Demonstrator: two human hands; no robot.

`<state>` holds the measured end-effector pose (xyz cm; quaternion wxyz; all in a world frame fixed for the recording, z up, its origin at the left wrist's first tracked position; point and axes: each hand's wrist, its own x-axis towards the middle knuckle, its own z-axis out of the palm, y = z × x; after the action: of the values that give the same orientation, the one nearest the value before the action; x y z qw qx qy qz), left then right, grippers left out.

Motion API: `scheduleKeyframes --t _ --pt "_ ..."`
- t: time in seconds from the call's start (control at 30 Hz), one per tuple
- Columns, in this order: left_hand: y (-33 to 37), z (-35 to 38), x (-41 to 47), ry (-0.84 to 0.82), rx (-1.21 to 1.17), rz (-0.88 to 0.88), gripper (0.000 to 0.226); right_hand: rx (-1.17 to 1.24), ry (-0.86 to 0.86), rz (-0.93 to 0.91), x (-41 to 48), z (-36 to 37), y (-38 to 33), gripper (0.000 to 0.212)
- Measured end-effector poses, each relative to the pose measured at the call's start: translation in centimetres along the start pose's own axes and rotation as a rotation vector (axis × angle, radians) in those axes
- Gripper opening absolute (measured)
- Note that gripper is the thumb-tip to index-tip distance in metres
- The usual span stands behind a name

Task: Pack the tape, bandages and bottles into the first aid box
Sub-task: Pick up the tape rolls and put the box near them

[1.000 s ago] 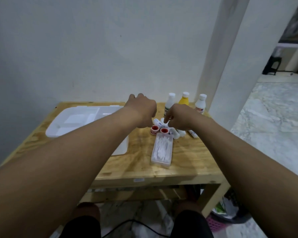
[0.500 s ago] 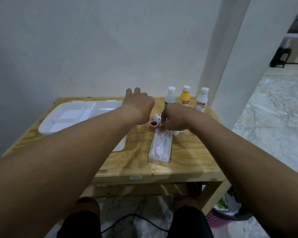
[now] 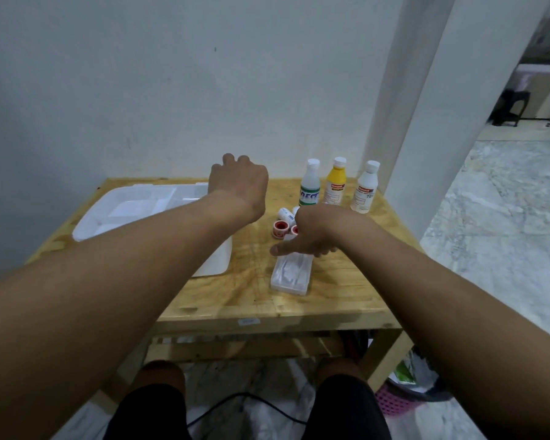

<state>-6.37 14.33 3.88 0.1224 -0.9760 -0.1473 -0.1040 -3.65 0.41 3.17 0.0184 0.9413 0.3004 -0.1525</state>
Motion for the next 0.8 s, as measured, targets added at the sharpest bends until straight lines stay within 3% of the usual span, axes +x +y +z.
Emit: scheduleKeyframes --t 0.1,0.17,0.2,0.3,0.47,0.6,0.8 --pt "-0.8 -0.4 -0.7 0.005 -0.144 -0.093 0.014 -0.053 -0.024 0.044 -1.2 0.8 -1.2 0.079" --pt "-1.2 -0.4 -1.1 -0.005 -0.229 -0.134 0.020 0.043 -0.058 0.071 -1.6 1.3 -1.7 0.105" --pt "-1.4 -0.3 -1.2 -0.010 -0.265 -0.146 0.022 0.087 -0.064 0.072 -1.8 1.4 -1.9 0.108" --pt "-1.6 -0.1 -1.2 -0.003 -0.344 -0.182 0.023 0.103 -0.071 0.055 -2.9 1.3 -2.1 0.098" --pt "-2.0 0.2 -0.5 -0.022 -0.451 -0.210 0.015 0.130 -0.044 0.110 -3.4 1.0 -1.6 0.102" --pt "-3.4 -0.3 -0.7 -0.036 -0.530 -0.201 0.025 0.128 0.012 0.134 -3.7 -1.4 -1.2 0.082" --pt "-8.5 -1.1 -2.2 0.073 -0.580 -0.233 0.039 0.156 0.101 0.076 -3.1 -5.0 -2.7 0.051"
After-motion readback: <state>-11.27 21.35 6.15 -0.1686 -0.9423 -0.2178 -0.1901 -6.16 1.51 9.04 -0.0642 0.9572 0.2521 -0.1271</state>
